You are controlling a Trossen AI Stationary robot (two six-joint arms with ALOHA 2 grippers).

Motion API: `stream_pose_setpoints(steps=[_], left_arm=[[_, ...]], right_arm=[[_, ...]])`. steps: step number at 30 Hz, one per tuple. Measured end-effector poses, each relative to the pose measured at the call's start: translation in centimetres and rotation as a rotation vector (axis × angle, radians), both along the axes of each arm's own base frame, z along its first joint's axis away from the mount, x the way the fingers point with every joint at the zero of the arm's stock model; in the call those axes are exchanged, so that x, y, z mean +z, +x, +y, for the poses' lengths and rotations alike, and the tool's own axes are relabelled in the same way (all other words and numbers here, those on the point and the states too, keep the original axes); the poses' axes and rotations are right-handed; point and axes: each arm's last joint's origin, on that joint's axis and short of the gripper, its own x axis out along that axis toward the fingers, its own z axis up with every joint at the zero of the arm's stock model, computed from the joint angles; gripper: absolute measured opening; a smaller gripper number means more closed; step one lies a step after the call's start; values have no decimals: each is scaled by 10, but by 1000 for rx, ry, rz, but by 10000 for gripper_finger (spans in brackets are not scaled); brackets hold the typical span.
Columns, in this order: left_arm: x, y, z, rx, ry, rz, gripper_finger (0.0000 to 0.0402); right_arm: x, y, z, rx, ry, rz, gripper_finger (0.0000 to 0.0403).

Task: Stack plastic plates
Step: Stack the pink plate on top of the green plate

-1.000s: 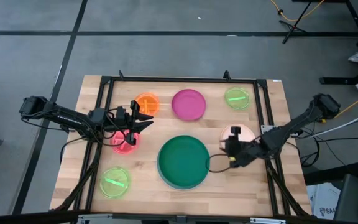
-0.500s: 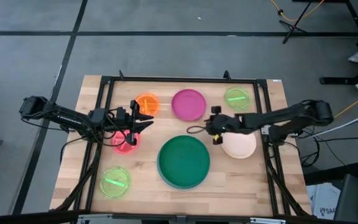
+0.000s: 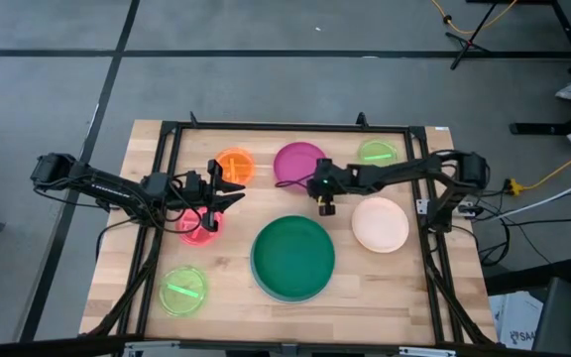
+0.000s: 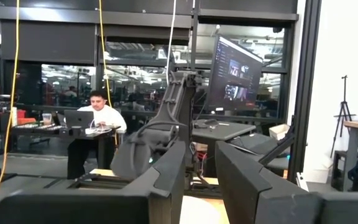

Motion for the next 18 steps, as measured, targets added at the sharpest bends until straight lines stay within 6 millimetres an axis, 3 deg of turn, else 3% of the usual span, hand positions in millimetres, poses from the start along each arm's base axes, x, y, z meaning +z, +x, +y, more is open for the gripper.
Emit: stream_pose_setpoints(steps=[12,18], left_arm=[[0,0,0,0,0,0,82],[0,0,0,0,1,0,82]], right_arm=[[-18,9,-1,8,21,52,137],[-19,9,-1,12,23,53,77]])
